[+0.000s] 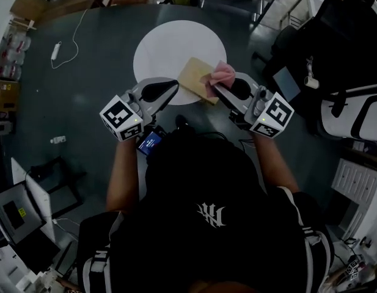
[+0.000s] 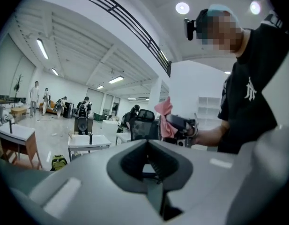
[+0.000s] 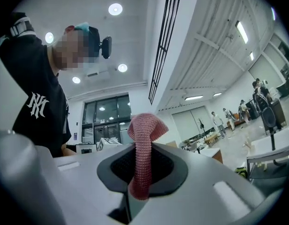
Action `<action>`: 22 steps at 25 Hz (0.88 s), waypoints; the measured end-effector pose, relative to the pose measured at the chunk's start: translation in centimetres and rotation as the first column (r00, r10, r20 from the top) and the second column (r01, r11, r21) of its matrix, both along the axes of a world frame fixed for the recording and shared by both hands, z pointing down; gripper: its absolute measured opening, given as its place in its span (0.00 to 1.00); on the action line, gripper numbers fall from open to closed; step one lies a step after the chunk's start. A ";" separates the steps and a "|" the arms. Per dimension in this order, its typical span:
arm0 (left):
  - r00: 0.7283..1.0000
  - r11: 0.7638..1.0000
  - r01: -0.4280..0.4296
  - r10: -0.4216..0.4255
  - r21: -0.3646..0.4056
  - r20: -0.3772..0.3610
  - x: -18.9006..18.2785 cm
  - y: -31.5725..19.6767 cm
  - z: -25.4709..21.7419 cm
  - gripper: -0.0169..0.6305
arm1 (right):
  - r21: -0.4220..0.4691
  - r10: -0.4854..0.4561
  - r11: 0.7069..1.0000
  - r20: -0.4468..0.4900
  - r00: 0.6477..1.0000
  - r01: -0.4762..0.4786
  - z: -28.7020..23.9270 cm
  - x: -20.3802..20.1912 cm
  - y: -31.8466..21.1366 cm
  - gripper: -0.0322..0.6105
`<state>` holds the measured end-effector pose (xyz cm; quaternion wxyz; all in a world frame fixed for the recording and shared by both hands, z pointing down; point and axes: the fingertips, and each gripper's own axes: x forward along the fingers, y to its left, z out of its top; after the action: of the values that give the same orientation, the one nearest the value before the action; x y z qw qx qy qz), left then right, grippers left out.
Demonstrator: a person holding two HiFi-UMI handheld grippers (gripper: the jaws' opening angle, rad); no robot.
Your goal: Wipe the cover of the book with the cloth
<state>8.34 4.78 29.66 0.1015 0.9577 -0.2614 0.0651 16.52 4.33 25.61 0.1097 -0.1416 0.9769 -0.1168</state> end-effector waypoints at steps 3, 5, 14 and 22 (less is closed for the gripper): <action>1.000 0.999 0.024 -0.024 0.023 0.006 1.7 3.7 -0.8 0.03 | 0.017 -0.024 1.000 -0.020 1.000 0.024 0.0 1.8 3.3 0.11; 0.999 0.999 0.036 -0.036 0.016 -0.005 2.5 6.1 -0.8 0.03 | 0.009 -0.038 0.999 -0.028 0.999 0.038 0.5 2.7 5.4 0.11; 0.997 0.992 0.056 -0.051 -0.112 0.050 5.9 15.3 5.2 0.03 | -0.094 -0.056 0.994 -0.019 0.998 0.054 5.4 5.5 14.1 0.11; 0.997 0.996 0.018 -0.011 -0.092 0.070 5.9 23.2 3.9 0.03 | -0.032 -0.095 0.995 -0.041 0.995 0.094 4.4 4.8 23.9 0.10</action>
<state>14.19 27.94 33.59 0.1369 0.9472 -0.2684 0.1096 21.31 28.26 30.05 0.0813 -0.0991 0.9827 -0.1335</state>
